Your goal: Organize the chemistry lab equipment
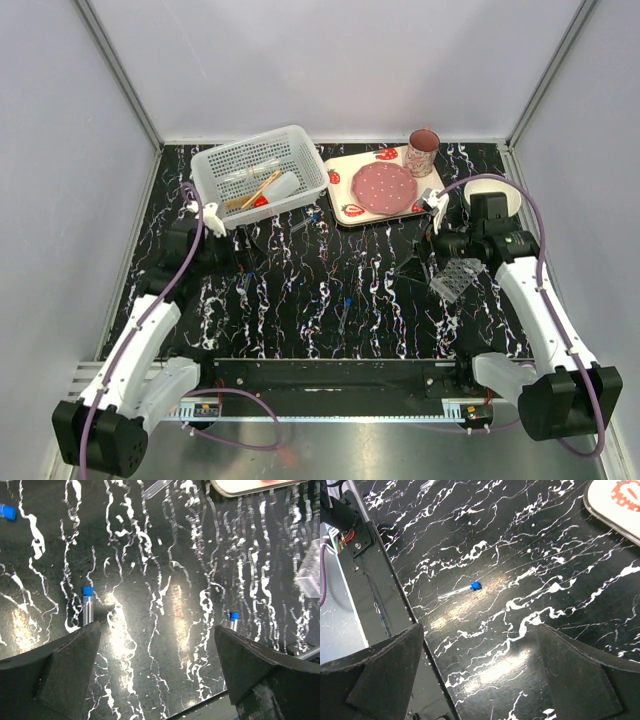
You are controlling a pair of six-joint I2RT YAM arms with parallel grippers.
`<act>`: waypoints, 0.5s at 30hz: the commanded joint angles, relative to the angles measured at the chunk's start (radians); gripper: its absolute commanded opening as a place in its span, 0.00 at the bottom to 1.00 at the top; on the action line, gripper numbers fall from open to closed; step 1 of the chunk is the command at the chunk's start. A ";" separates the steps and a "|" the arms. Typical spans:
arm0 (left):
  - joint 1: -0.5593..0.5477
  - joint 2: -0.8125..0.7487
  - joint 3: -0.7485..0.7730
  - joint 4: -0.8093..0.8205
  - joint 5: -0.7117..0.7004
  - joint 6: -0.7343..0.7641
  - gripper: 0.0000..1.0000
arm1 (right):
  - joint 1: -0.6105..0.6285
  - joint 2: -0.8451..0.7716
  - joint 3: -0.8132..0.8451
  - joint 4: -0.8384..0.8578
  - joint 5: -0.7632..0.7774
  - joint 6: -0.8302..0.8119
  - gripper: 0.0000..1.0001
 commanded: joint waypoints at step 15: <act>0.001 0.516 0.117 -0.073 -0.163 0.033 0.99 | -0.045 -0.116 -0.157 0.179 -0.039 0.078 1.00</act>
